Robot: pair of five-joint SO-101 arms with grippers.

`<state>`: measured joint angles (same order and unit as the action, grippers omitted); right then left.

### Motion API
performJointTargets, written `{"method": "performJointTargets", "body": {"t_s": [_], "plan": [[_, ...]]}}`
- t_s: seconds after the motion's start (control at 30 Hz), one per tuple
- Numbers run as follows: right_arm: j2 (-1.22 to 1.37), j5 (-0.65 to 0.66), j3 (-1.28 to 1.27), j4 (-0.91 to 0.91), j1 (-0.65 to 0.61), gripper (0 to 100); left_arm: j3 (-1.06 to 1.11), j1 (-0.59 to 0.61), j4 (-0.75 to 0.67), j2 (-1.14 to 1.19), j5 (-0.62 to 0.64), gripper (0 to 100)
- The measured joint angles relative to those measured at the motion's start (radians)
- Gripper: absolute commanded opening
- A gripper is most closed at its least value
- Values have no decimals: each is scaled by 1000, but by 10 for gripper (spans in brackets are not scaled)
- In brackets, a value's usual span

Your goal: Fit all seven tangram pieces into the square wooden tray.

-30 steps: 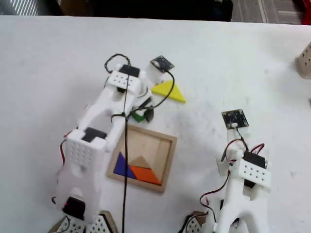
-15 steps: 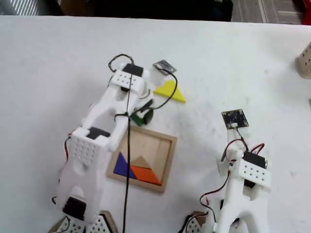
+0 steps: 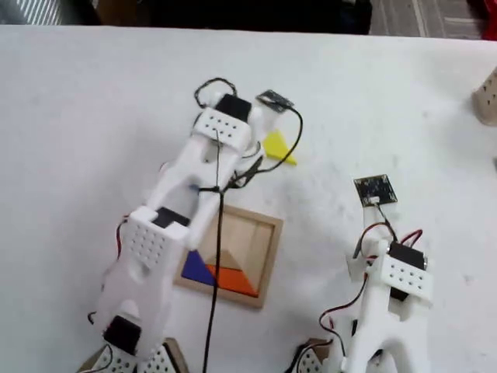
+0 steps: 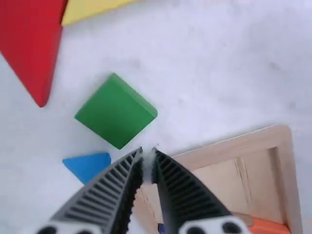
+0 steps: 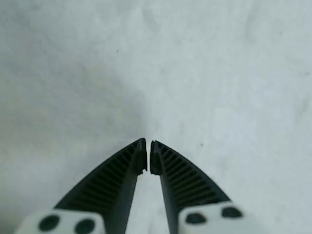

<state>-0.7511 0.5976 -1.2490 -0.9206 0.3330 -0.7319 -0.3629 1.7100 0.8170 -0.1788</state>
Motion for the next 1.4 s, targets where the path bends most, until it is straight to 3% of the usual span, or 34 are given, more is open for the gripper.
{"method": "performJointTargets", "body": {"t_s": [0.13,0.27,0.8,1.4], "plan": [[0,0,0,0,0,17,-41,3,2,2,-11,184],[0,0,0,0,0,17,-91,23,17,2,-216,294],[0,0,0,0,0,17,-117,104,-80,86,-628,294],[0,0,0,0,0,17,-117,104,-153,138,-681,298]]}}
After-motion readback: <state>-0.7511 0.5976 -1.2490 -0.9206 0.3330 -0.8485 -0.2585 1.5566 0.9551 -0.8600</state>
